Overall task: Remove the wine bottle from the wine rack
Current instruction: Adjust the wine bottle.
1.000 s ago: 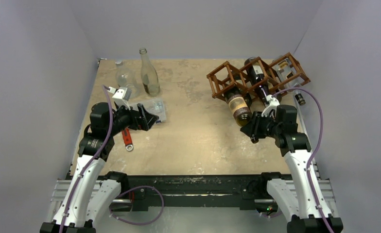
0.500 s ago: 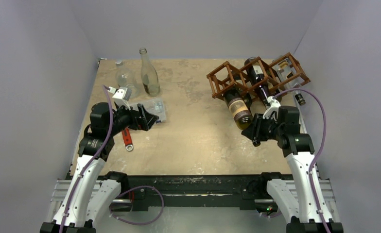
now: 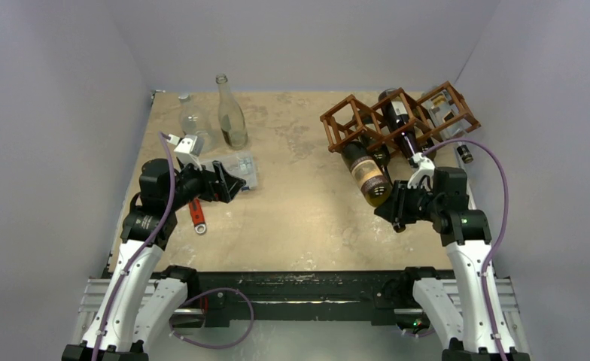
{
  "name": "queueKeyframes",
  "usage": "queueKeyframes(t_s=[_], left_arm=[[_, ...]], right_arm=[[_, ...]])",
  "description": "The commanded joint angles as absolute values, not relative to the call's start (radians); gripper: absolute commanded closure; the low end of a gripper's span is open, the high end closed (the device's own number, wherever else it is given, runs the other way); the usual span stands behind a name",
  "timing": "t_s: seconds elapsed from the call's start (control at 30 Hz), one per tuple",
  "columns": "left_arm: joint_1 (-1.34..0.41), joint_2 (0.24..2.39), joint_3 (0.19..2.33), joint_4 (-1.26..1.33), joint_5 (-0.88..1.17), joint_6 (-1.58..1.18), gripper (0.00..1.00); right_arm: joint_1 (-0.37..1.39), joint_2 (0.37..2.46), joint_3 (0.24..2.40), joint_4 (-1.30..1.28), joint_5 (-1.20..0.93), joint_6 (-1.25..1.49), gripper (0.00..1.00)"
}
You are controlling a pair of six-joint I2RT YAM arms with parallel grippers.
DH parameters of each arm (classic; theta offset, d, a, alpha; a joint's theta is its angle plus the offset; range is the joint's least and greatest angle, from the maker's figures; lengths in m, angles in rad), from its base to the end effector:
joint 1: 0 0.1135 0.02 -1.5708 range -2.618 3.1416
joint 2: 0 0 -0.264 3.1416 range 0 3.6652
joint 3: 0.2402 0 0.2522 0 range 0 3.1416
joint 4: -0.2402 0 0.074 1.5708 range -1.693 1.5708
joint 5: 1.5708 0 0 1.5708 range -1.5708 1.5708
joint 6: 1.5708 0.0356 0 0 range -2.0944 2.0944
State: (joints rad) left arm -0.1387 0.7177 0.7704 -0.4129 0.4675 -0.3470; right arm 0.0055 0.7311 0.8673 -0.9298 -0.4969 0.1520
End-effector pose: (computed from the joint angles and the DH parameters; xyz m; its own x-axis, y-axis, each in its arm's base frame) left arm 0.1578 -0.0382 0.3227 -0.5123 -0.2350 -0.8260 0.3902 0.7932 -0.4676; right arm 0.1318 0.0177 0.3074 -0.7560 0.1290 -0.6417 -0.2273 0.8677 0.4421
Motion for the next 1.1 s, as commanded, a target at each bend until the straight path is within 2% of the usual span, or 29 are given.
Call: queueKeyframes(t_s=[0.0,0.6,0.9,1.07], left_arm=[[-0.143,0.714,0.782,-0.394,0.469,-0.324,0.0],[-0.143,0.721,0.78,-0.382,0.495,-0.326,0.0],[-0.15,0.717,0.755,-0.308,0.621,-0.34,0.0],[-0.21,0.684,0.714,-0.222,0.701,-0.32,0.0]], right_arm=[[0.002,0.699,0.948,-0.854,-0.576,0.119,1.0],[0.003,0.768,0.921,-0.868,-0.661,0.087,1.0],[0.057,0.852,0.941,-0.853,-0.678,0.049,1.0],[0.096,0.923,0.976,-0.859,-0.709,0.014,1.0]])
